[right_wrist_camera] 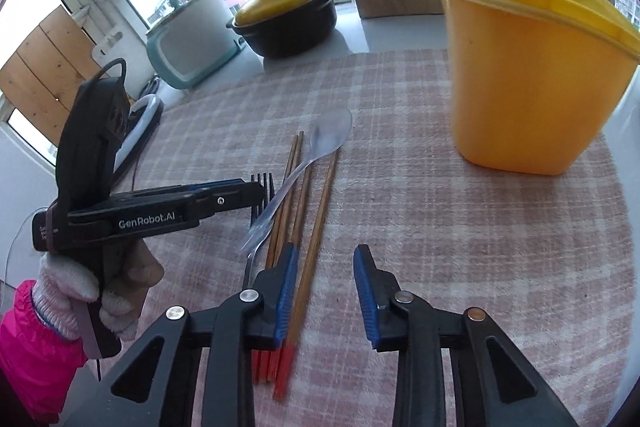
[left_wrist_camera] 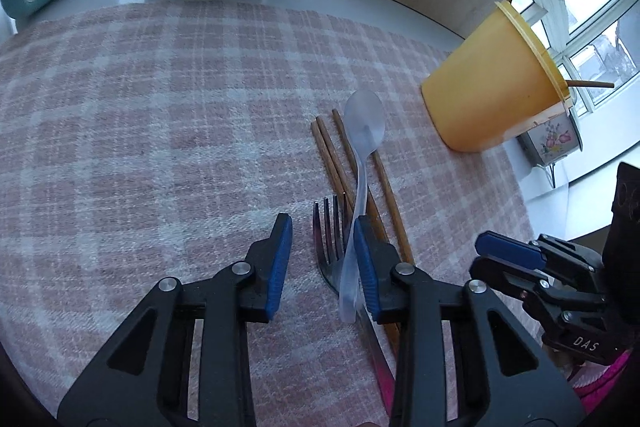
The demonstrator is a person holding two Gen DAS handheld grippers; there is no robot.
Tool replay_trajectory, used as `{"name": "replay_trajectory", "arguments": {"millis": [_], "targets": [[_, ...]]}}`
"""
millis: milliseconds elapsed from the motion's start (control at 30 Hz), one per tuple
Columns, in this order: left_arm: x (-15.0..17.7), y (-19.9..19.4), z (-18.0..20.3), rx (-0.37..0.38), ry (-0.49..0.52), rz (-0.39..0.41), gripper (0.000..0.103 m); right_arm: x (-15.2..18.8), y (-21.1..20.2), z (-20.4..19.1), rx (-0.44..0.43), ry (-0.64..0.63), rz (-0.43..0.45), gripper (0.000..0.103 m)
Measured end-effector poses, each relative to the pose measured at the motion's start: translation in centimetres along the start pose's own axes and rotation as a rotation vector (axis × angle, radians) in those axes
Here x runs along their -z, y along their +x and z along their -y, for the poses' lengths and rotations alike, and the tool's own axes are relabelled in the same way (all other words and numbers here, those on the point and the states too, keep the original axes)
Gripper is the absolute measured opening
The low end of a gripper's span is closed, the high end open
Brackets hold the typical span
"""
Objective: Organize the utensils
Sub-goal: 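Grasp the metal fork with the left gripper while the right gripper grasps a wooden chopstick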
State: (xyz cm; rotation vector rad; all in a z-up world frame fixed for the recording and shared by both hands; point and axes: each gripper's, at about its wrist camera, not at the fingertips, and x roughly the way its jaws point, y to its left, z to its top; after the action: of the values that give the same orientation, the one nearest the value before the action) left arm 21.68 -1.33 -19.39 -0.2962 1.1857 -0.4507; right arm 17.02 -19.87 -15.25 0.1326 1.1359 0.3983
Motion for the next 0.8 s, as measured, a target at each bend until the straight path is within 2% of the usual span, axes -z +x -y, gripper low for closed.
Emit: {"name": "replay_trajectory", "arguments": {"millis": [200, 333, 733, 800], "targets": [[-0.2, 0.4, -0.5, 0.027, -0.018, 0.004, 0.016, -0.9, 1.2, -0.5, 0.015, -0.005, -0.015, 0.026], [-0.2, 0.4, -0.5, 0.038, -0.019, 0.012, 0.012, -1.5, 2.2, -1.0, 0.036, -0.015, -0.027, 0.021], [0.3, -0.1, -0.8, 0.019, -0.026, 0.045, 0.011, -3.9, 5.9, -2.1, 0.121, -0.063, -0.1, 0.019], [0.4, -0.5, -1.1, 0.017, -0.03, 0.051, 0.008, -4.4, 6.6, -2.0, 0.121, -0.057, -0.117, 0.019]]}}
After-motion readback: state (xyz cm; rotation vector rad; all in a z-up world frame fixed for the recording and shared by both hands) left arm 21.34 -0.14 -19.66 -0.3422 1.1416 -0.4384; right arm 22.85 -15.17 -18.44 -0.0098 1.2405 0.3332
